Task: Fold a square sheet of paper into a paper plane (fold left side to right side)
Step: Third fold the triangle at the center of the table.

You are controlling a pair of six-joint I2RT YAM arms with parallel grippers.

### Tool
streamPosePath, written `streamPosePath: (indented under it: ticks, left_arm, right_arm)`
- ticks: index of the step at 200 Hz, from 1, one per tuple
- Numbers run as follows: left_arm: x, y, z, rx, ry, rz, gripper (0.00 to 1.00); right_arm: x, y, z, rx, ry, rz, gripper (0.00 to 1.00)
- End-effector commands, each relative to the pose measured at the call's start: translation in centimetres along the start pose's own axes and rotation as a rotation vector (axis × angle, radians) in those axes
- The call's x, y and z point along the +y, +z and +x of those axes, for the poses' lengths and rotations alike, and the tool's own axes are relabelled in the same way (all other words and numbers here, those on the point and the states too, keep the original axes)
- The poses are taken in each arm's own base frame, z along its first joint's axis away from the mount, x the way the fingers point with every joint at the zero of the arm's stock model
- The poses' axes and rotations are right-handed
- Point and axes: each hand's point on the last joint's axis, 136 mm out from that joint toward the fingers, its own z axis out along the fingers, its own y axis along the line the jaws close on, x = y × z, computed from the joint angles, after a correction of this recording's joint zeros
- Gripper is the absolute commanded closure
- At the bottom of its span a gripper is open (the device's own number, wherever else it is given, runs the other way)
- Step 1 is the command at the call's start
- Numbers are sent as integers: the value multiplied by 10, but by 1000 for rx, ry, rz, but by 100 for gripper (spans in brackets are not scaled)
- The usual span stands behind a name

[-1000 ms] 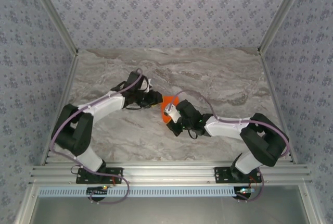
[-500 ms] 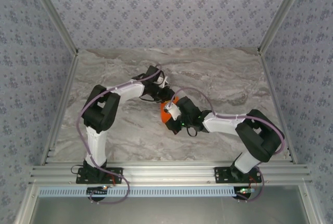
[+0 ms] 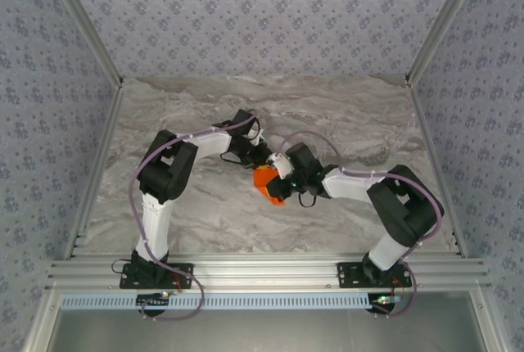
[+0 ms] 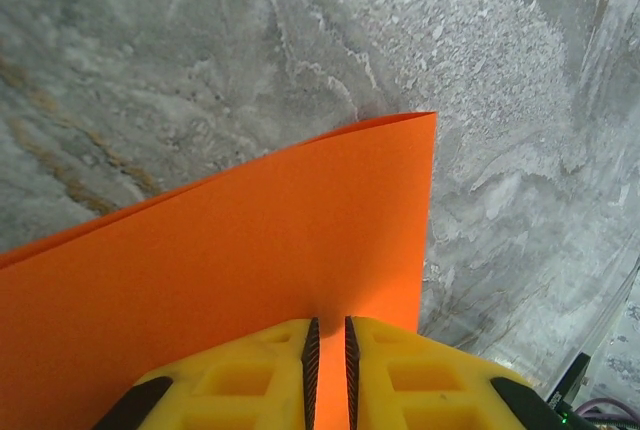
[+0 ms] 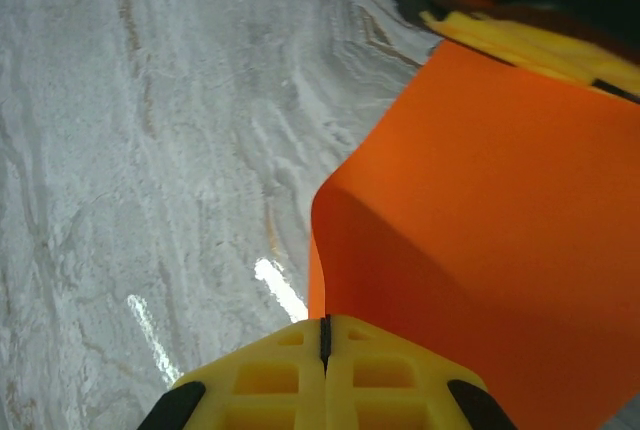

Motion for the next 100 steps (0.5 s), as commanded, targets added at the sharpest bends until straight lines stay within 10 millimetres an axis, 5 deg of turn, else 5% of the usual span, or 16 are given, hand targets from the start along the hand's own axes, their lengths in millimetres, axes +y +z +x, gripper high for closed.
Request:
streamPosePath:
  ticks: [1,100]
  left_arm:
    - [16,10,10,40,-10,-49,83]
    - [16,10,10,41,-12,-52,84]
  right_arm:
    - [-6,1,0,32,73,-3,100]
    - [-37,1,-3,44,143,62,100]
